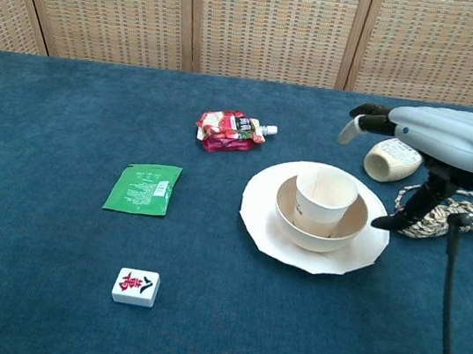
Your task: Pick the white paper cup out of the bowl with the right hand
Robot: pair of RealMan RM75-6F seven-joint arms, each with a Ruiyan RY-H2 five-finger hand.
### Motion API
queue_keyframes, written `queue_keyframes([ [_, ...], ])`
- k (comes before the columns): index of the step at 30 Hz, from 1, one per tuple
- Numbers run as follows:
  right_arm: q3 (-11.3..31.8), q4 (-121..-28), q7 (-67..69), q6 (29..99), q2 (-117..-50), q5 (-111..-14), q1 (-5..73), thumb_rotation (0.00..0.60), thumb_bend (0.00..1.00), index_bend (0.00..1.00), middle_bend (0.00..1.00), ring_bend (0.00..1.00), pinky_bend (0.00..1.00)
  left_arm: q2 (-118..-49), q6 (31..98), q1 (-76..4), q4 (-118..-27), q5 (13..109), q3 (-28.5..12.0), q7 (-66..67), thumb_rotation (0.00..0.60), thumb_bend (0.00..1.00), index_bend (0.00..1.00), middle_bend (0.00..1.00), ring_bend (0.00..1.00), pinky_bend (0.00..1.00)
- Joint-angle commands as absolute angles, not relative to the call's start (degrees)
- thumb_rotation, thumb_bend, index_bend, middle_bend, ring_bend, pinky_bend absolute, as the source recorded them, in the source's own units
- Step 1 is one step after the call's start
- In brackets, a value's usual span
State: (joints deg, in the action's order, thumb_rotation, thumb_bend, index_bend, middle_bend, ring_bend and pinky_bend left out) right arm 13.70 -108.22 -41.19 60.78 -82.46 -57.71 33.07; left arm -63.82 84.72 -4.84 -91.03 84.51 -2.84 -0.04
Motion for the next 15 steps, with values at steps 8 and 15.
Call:
queue_keyframes([
  [8,14.3,-103.7,-45.5,61.3,-87.6,-49.6,39.0,0.600,0.36,0.23,0.00,0.00,0.04,-63.8,84.2,-5.1,-90.9,84.2,-2.9,-0.4,0.600,0.02,0.00,0.00,0.00,0.00],
  [15,14.1,-100.3,-46.2,61.2,-89.5,-46.3,41.9,0.600,0.36,0.26,0.00,0.00,0.05,-64.0,83.4,-5.4,-90.6,83.7,-2.9,-0.3,0.600,0.02,0.00,0.00,0.00,0.00],
])
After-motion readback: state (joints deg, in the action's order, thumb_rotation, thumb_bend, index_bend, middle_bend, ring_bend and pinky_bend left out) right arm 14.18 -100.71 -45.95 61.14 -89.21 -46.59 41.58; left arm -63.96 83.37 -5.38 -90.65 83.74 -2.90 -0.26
